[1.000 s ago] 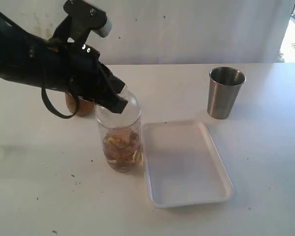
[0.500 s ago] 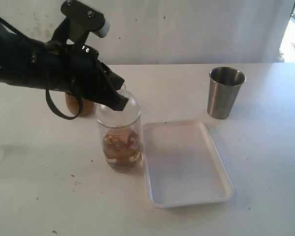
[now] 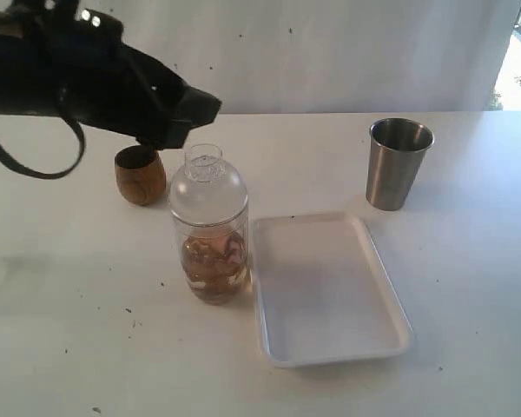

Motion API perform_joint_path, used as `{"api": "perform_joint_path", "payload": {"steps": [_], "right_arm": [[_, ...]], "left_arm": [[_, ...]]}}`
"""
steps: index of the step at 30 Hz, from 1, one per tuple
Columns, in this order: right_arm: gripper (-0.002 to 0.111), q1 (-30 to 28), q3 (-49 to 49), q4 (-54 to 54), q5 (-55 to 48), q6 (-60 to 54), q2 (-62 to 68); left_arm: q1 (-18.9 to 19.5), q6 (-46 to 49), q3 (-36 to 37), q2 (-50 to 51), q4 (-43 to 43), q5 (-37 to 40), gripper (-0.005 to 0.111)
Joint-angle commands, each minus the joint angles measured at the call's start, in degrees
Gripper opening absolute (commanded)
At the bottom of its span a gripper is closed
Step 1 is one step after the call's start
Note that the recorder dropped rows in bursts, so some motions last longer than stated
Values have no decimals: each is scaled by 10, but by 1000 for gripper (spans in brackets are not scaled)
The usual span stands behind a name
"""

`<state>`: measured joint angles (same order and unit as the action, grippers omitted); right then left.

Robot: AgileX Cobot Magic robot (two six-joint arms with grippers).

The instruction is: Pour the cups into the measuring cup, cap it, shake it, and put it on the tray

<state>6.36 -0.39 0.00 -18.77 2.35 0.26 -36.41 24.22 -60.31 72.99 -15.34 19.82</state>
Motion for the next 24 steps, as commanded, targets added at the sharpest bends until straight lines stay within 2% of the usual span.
{"api": "perform_joint_path", "payload": {"steps": [1, 3, 6, 7, 9, 13, 15, 20, 24], "right_arm": [[0, -2, 4, 0, 5, 1, -3], [0, -2, 4, 0, 5, 1, -3], [0, -2, 4, 0, 5, 1, -3], [0, -2, 4, 0, 5, 1, -3], [0, -2, 4, 0, 5, 1, -3], [0, -2, 4, 0, 5, 19, -3], [0, -2, 4, 0, 5, 9, -3], [0, -2, 4, 0, 5, 9, -3], [0, -2, 4, 0, 5, 9, -3]], "left_arm": [[42, -247, -1, -62, 242, 111, 71], [74, -376, -1, -70, 362, 216, 71], [129, -506, -1, -67, 518, 365, 71], [154, -527, -1, -63, 540, 401, 69], [215, -524, -3, -52, 518, 431, 64], [334, -399, -4, -19, 357, 401, 53], [372, -394, -4, -5, 320, 367, 52], [406, -394, -4, 14, 331, 298, 52], [438, -394, -6, 53, 318, 295, 52]]}}
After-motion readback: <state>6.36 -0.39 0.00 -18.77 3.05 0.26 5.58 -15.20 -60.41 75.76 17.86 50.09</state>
